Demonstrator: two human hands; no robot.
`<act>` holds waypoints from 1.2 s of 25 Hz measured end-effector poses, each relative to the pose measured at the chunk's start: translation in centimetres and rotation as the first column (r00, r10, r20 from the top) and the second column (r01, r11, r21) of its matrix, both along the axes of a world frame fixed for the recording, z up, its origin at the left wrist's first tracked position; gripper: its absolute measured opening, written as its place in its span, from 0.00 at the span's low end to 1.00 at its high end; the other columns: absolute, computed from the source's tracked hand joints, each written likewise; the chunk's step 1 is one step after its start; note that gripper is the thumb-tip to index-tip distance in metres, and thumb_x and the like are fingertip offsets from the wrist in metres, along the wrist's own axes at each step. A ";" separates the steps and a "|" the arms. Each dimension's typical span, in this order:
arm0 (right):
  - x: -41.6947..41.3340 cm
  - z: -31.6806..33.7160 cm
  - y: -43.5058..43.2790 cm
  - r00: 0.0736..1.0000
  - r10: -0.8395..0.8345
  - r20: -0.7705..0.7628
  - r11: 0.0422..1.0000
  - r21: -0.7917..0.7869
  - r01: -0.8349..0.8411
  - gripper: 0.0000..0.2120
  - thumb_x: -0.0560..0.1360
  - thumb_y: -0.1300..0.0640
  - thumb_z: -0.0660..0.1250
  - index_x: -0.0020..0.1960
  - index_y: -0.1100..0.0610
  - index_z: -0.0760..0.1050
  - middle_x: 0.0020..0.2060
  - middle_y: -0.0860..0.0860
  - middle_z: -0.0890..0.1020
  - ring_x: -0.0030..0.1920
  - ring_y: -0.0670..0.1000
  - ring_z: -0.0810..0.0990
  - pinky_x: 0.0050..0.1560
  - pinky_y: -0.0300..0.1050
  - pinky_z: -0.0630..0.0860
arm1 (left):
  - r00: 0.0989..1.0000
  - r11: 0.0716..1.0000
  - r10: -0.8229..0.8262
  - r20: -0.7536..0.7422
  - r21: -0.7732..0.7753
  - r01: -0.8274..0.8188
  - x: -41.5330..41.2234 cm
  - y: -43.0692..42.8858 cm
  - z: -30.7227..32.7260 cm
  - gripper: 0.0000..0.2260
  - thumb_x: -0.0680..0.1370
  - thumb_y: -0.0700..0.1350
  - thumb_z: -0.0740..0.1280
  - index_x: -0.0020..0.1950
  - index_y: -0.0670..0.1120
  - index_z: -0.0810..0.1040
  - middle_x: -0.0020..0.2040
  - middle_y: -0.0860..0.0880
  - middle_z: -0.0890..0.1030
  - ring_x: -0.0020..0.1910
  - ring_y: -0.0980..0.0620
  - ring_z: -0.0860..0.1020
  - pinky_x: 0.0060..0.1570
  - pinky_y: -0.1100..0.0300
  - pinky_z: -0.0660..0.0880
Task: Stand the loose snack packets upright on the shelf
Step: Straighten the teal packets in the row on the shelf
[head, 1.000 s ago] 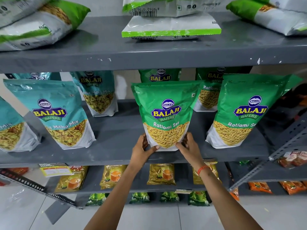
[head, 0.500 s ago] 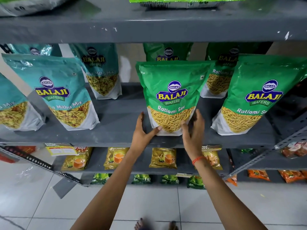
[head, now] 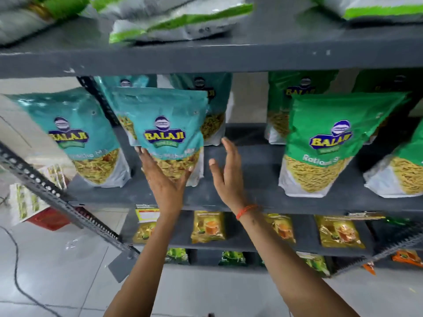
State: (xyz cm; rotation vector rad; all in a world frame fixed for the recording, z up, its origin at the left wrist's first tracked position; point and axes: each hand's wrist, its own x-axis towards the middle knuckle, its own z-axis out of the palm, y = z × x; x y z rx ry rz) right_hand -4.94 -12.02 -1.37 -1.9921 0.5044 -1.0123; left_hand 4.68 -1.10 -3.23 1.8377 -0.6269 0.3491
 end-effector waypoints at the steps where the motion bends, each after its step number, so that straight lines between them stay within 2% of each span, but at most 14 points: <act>1: 1.6 -1.2 0.9 0.991 0.063 -0.115 0.994 0.091 -0.053 0.27 0.78 0.58 0.62 0.73 0.63 0.57 0.72 0.60 0.63 0.73 0.56 0.61 0.73 0.48 0.59 | 0.992 0.999 -0.033 -0.118 0.014 0.035 1.8 1.2 -1.0 0.47 0.70 0.58 0.70 0.77 0.42 0.45 0.78 0.42 0.49 0.77 0.50 0.50 0.74 0.57 0.51; 3: 3.5 -3.2 1.4 0.954 0.167 -0.249 0.954 0.285 -0.092 0.32 0.75 0.57 0.67 0.74 0.59 0.55 0.72 0.57 0.65 0.72 0.56 0.65 0.69 0.50 0.67 | 0.918 0.980 -0.192 -0.347 -0.018 0.198 5.0 2.8 -2.7 0.45 0.70 0.57 0.71 0.77 0.46 0.48 0.78 0.46 0.54 0.76 0.55 0.54 0.74 0.57 0.56; 4: 3.9 -4.0 1.1 0.945 0.197 -0.261 0.931 0.353 -0.097 0.32 0.73 0.56 0.69 0.72 0.55 0.58 0.69 0.53 0.69 0.68 0.54 0.69 0.63 0.45 0.73 | 0.867 0.960 -0.268 -0.421 -0.037 0.279 6.2 3.3 -3.3 0.41 0.70 0.54 0.72 0.76 0.46 0.53 0.76 0.46 0.61 0.74 0.53 0.60 0.73 0.53 0.61; 6: 4.8 -5.0 0.6 0.933 0.224 -0.283 0.910 0.403 -0.096 0.32 0.69 0.55 0.73 0.68 0.48 0.62 0.60 0.45 0.74 0.61 0.47 0.73 0.51 0.27 0.73 | 0.806 0.928 -0.312 -0.503 0.019 0.371 8.6 4.0 -4.1 0.32 0.70 0.48 0.74 0.70 0.46 0.64 0.68 0.46 0.73 0.68 0.48 0.71 0.67 0.51 0.69; 7: 5.1 -5.2 0.3 0.924 0.236 -0.301 0.901 0.424 -0.091 0.32 0.67 0.52 0.74 0.67 0.46 0.63 0.59 0.45 0.75 0.60 0.46 0.74 0.51 0.27 0.72 | 0.799 0.919 -0.296 -0.523 0.071 0.387 9.4 4.1 -4.4 0.30 0.69 0.48 0.75 0.67 0.45 0.67 0.65 0.47 0.76 0.65 0.48 0.74 0.64 0.52 0.71; 10: 5.7 -5.9 -0.5 0.912 0.255 -0.322 0.876 0.477 -0.077 0.35 0.60 0.45 0.76 0.64 0.44 0.65 0.62 0.47 0.77 0.61 0.48 0.76 0.60 0.46 0.76 | 0.791 0.902 -0.267 -0.551 0.146 0.406 10.3 4.1 -4.5 0.29 0.66 0.49 0.77 0.64 0.47 0.70 0.59 0.51 0.77 0.57 0.52 0.76 0.54 0.59 0.72; 11: 5.5 -6.0 -0.7 0.913 0.249 -0.323 0.878 0.473 -0.072 0.36 0.58 0.44 0.76 0.63 0.43 0.66 0.61 0.47 0.77 0.60 0.47 0.76 0.61 0.48 0.76 | 0.792 0.901 -0.270 -0.548 0.147 0.409 10.0 4.0 -4.5 0.29 0.66 0.49 0.77 0.63 0.48 0.70 0.57 0.52 0.77 0.55 0.54 0.75 0.52 0.61 0.71; 14: 3.8 -6.4 -1.8 0.916 0.216 -0.338 0.884 0.466 -0.036 0.38 0.55 0.42 0.76 0.62 0.44 0.67 0.60 0.45 0.78 0.60 0.46 0.76 0.59 0.45 0.75 | 0.792 0.899 -0.281 -0.541 0.140 0.414 8.1 3.4 -4.4 0.29 0.65 0.50 0.78 0.61 0.49 0.71 0.54 0.54 0.78 0.52 0.56 0.75 0.49 0.63 0.71; 17: 1.5 -7.1 -2.7 0.911 0.199 -0.362 0.885 0.466 -0.009 0.35 0.58 0.47 0.78 0.62 0.45 0.68 0.58 0.45 0.78 0.60 0.46 0.76 0.56 0.41 0.73 | 0.801 0.883 -0.311 -0.512 0.155 0.443 6.1 2.9 -4.6 0.24 0.64 0.51 0.78 0.56 0.53 0.71 0.49 0.56 0.78 0.50 0.55 0.76 0.43 0.67 0.72; 20: 0.5 -7.6 -3.0 0.913 0.190 -0.360 0.887 0.462 -0.002 0.33 0.61 0.52 0.78 0.62 0.46 0.67 0.57 0.45 0.77 0.60 0.46 0.75 0.57 0.42 0.73 | 0.805 0.874 -0.323 -0.497 0.171 0.456 5.3 2.7 -4.7 0.23 0.65 0.50 0.77 0.54 0.55 0.70 0.51 0.56 0.79 0.53 0.52 0.77 0.53 0.54 0.76; 22: 0.3 -7.7 -3.0 0.919 0.185 -0.349 0.886 0.464 -0.002 0.32 0.62 0.53 0.79 0.61 0.46 0.67 0.57 0.45 0.77 0.60 0.47 0.75 0.59 0.45 0.74 | 0.808 0.873 -0.323 -0.494 0.175 0.456 5.1 2.6 -4.6 0.23 0.65 0.50 0.77 0.54 0.55 0.70 0.52 0.54 0.80 0.55 0.51 0.78 0.59 0.47 0.74; 26: 0.2 -7.6 -3.1 0.925 0.191 -0.329 0.882 0.471 -0.015 0.32 0.61 0.51 0.78 0.60 0.44 0.67 0.55 0.43 0.77 0.59 0.47 0.75 0.57 0.44 0.74 | 0.810 0.876 -0.317 -0.494 0.175 0.450 4.9 2.5 -4.5 0.24 0.65 0.50 0.78 0.55 0.56 0.70 0.56 0.54 0.80 0.60 0.49 0.77 0.65 0.44 0.70; 30: 0.1 -7.5 -2.9 0.930 0.211 -0.302 0.878 0.477 -0.045 0.34 0.61 0.47 0.78 0.62 0.45 0.66 0.56 0.41 0.76 0.61 0.47 0.74 0.54 0.40 0.73 | 0.809 0.880 -0.303 -0.503 0.177 0.440 4.8 2.5 -4.6 0.25 0.65 0.50 0.77 0.55 0.57 0.68 0.52 0.59 0.76 0.57 0.56 0.74 0.68 0.37 0.64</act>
